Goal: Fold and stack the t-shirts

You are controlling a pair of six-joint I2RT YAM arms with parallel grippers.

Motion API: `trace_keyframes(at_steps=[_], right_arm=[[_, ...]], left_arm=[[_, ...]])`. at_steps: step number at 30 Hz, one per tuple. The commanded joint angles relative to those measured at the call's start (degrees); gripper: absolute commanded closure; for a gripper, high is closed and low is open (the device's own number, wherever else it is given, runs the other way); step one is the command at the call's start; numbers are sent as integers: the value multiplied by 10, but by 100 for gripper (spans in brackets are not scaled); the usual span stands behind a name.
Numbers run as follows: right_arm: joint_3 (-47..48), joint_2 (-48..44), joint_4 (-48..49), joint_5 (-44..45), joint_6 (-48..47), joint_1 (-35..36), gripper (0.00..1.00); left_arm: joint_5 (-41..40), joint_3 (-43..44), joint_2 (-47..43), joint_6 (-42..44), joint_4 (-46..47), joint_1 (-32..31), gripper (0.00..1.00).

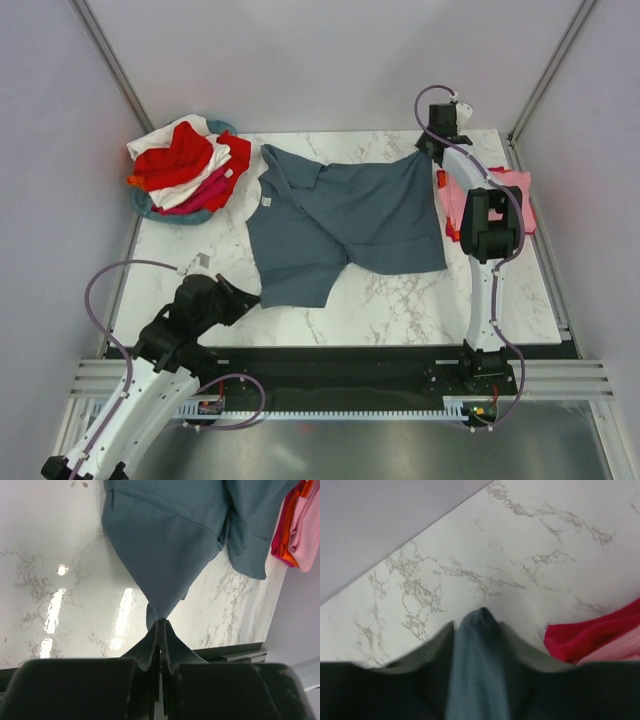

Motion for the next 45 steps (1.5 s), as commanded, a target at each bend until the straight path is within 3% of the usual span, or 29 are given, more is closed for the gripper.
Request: trace_keyframes(at_steps=[1,2,4,9,15,22,28,33,45], right_arm=[[36,21,-3,-57,-7,0,42],[33,20,-3,-70,-11,0,30],[15,5,-3,-88,-13,0,24],[-70,-57,10,-132,-14,2,26],[-249,-187,43,-151,-59,26,29],[-455,-346,45,-101,-76,65,32],[-576,-428,38,-58,-84,75,41],[-613,-443,35,-15,-94,75,46],[-579,-369,34,11,-90,75,52]], left_arm=[[-28,-12,-17,-45,-28,3,98],[-30,-9,-18,-45,-33,3,98],[-38,-1,-27,-43,-34,3,98],[-90,58,-38,-3,-45,3,98],[-144,141,36,37,-91,4,98],[-213,171,38,36,-122,4,98],[-214,198,52,63,-132,4,98],[-211,223,89,71,-137,4,98],[-195,225,100,90,-135,4,98]])
